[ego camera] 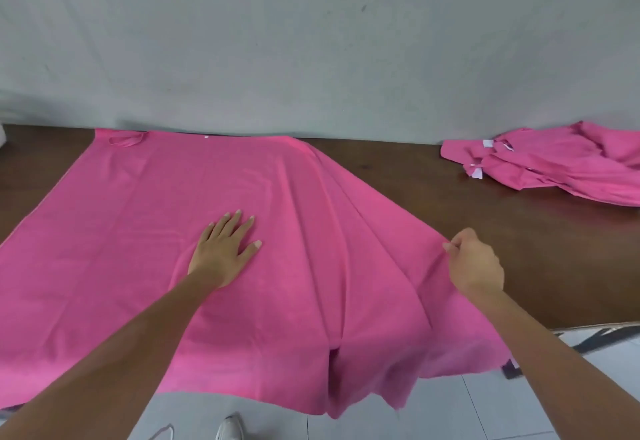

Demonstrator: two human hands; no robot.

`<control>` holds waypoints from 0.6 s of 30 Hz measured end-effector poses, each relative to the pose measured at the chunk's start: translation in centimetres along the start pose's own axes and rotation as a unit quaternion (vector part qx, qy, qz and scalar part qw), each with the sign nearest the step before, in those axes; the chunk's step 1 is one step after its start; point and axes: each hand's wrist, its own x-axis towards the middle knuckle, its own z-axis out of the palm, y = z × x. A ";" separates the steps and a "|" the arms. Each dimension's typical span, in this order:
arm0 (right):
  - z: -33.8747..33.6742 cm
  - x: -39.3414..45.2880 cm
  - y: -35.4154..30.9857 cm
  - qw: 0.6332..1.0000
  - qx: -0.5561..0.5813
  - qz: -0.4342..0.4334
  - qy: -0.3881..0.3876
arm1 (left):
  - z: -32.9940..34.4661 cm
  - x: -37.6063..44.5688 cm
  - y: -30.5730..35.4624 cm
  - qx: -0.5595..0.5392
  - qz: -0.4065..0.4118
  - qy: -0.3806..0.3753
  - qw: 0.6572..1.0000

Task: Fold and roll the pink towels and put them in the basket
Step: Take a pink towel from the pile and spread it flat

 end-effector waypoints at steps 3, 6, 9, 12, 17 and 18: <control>-3.3 0.7 -1.4 0.995 -0.061 -0.044 0.058 | 0.0 0.0 0.1 0.002 -0.003 0.003 1.000; -4.5 -1.6 -2.7 0.978 -0.104 -0.163 0.076 | 0.1 0.0 0.1 0.005 -0.004 0.006 1.000; -3.7 -6.4 -3.2 0.946 -0.021 -0.272 -0.173 | 0.2 0.0 0.1 0.003 -0.004 0.010 1.000; -2.1 -7.8 -2.1 0.924 0.078 -0.271 -0.258 | 0.2 0.1 0.1 0.006 -0.001 0.012 1.000; -0.3 -4.7 0.3 0.976 0.099 -0.143 -0.129 | 0.2 0.5 0.9 0.007 -0.022 0.003 1.000; 0.1 -4.2 0.6 0.980 0.081 -0.121 -0.135 | 0.2 0.8 1.5 -0.009 -0.030 0.011 0.999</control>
